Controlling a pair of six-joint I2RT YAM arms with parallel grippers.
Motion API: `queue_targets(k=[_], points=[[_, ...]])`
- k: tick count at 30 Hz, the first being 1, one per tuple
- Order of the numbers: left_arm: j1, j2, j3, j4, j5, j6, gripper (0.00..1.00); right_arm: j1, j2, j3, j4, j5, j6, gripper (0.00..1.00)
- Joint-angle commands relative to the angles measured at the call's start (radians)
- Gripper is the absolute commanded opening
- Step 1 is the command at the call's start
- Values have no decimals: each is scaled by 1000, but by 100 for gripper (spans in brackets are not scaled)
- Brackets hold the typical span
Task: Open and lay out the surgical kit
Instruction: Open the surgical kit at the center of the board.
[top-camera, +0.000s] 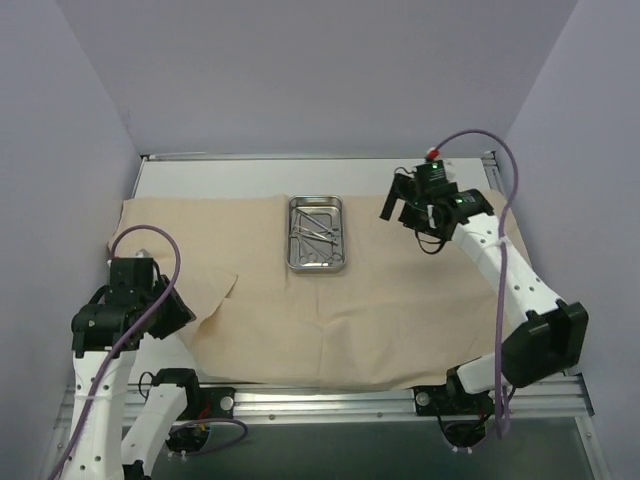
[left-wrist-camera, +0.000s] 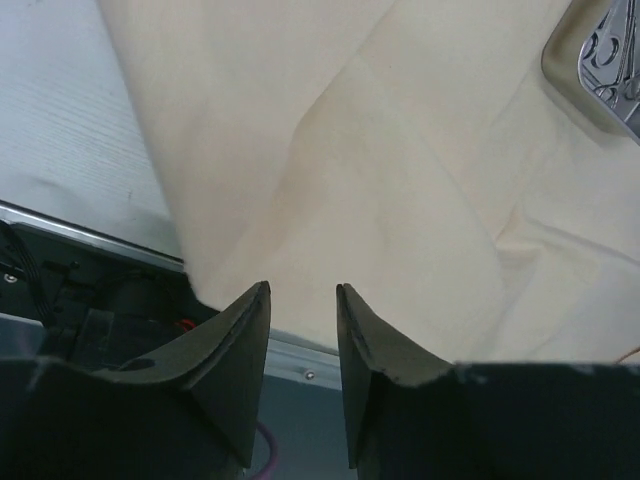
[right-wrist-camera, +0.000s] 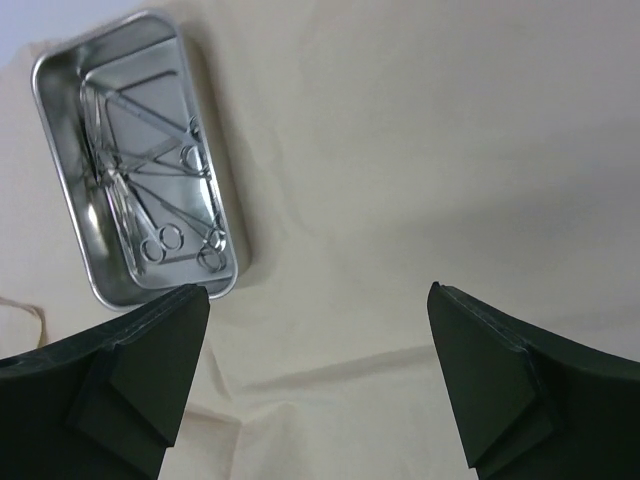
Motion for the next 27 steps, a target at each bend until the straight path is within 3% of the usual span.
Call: queue_targets(k=[1, 3, 7, 14, 19, 23, 27], points=[[7, 63, 46, -275, 62, 1, 43, 122, 88, 86, 32, 2, -50, 98], [7, 107, 66, -298, 117, 1, 58, 126, 97, 98, 39, -39, -58, 99], [7, 231, 235, -290, 104, -11, 68, 108, 71, 65, 58, -103, -80, 100], [-41, 676, 417, -123, -38, 82, 72, 5, 82, 40, 50, -201, -135, 100], [-172, 989, 554, -106, -139, 99, 76, -105, 80, 54, 23, -238, -185, 100], [-318, 1190, 626, -122, -281, 90, 71, -168, 76, 80, 6, -222, -210, 100], [-329, 1247, 638, -117, -337, 88, 67, -176, 76, 77, 23, -239, -204, 100]])
